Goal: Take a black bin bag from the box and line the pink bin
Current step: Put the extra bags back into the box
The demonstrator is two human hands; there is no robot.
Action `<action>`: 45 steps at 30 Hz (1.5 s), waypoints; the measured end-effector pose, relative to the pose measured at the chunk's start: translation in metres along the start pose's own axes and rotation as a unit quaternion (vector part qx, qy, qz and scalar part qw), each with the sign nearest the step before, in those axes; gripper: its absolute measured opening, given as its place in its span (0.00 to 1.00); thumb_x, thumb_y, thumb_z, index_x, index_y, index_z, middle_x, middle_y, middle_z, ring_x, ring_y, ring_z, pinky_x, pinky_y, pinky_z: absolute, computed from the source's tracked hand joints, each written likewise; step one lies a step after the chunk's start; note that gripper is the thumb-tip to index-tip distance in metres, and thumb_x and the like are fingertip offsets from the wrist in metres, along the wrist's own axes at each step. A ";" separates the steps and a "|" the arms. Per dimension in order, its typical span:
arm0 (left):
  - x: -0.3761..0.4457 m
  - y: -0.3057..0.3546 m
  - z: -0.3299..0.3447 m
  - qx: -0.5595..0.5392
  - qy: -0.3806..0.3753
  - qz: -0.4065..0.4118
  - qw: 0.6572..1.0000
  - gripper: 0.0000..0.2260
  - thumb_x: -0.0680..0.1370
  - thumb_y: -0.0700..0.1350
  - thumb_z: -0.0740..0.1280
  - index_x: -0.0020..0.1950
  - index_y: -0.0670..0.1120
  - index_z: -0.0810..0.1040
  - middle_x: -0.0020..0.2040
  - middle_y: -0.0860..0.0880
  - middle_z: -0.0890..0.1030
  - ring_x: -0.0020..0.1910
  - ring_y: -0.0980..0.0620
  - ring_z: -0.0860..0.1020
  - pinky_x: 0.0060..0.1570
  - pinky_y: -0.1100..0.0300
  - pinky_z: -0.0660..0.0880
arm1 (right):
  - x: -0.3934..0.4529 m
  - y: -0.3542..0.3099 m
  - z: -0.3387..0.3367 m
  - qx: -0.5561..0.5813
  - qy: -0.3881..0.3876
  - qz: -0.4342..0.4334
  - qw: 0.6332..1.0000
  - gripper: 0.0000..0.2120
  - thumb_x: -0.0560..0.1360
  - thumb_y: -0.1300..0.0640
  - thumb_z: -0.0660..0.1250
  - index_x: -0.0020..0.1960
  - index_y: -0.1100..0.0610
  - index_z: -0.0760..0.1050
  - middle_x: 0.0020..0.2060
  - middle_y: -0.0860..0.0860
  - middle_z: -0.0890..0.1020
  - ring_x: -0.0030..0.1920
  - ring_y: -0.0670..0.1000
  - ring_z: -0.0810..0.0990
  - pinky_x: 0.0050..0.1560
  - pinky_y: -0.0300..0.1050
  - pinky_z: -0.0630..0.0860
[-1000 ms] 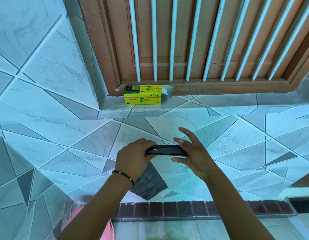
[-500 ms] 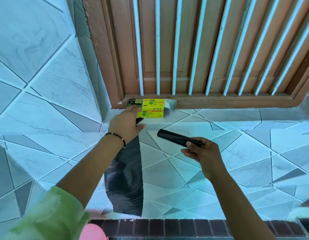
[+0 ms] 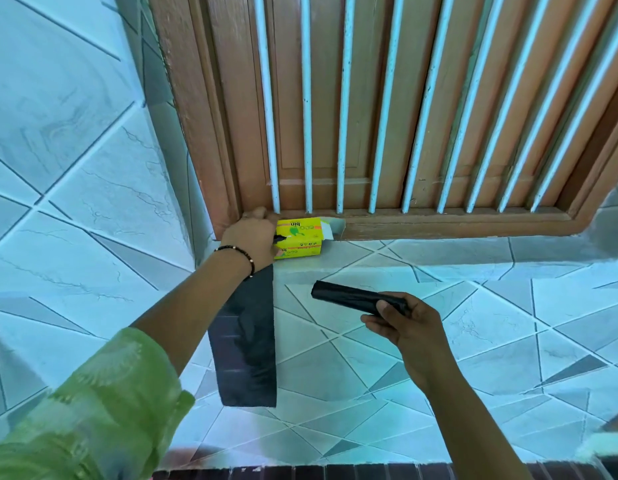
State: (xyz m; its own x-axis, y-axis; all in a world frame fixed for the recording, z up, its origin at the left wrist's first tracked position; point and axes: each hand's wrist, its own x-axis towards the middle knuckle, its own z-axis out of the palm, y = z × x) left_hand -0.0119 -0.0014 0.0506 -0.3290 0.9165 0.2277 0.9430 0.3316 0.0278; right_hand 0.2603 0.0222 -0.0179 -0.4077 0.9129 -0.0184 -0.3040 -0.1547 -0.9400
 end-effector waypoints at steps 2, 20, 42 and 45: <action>-0.018 0.002 -0.001 -0.062 0.047 -0.005 0.997 0.28 0.72 0.48 0.69 0.69 0.45 0.65 0.65 0.41 0.69 0.59 0.39 0.73 0.56 0.48 0.72 | -0.004 -0.005 0.001 0.026 0.013 -0.027 0.999 0.03 0.74 0.66 0.65 0.46 0.63 0.77 0.39 0.60 0.83 0.38 0.57 0.85 0.41 0.42 0.82; -0.132 0.052 0.053 -0.367 0.066 -0.039 0.927 0.21 0.71 0.45 0.71 0.62 0.47 0.70 0.59 0.48 0.77 0.57 0.48 0.75 0.49 0.63 0.67 | -0.042 -0.029 -0.002 -0.150 0.096 -0.229 0.957 0.06 0.75 0.65 0.65 0.48 0.56 0.74 0.34 0.43 0.84 0.37 0.51 0.85 0.48 0.49 0.80; -0.187 0.088 0.077 -0.466 0.036 -0.045 0.883 0.20 0.71 0.41 0.71 0.61 0.49 0.70 0.55 0.52 0.78 0.48 0.75 0.73 0.43 0.80 0.68 | -0.070 -0.003 0.005 -0.378 0.049 -0.313 0.870 0.02 0.74 0.52 0.64 0.43 0.47 0.72 0.44 0.43 0.77 0.31 0.48 0.74 0.32 0.30 0.65; -0.188 0.089 0.075 -0.465 0.037 -0.045 0.883 0.20 0.71 0.41 0.71 0.61 0.49 0.70 0.55 0.51 0.77 0.47 0.76 0.73 0.42 0.81 0.68 | -0.072 -0.001 0.005 -0.308 0.088 -0.252 0.913 0.08 0.74 0.56 0.68 0.42 0.46 0.70 0.43 0.44 0.78 0.35 0.48 0.75 0.33 0.33 0.70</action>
State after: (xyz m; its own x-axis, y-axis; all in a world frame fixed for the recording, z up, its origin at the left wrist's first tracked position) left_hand 0.1302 -0.1269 -0.0625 -0.4336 0.8671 0.2452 0.5573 0.0442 0.8291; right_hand 0.2857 -0.0451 -0.0138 -0.1889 0.8646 0.4656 0.1482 0.4939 -0.8568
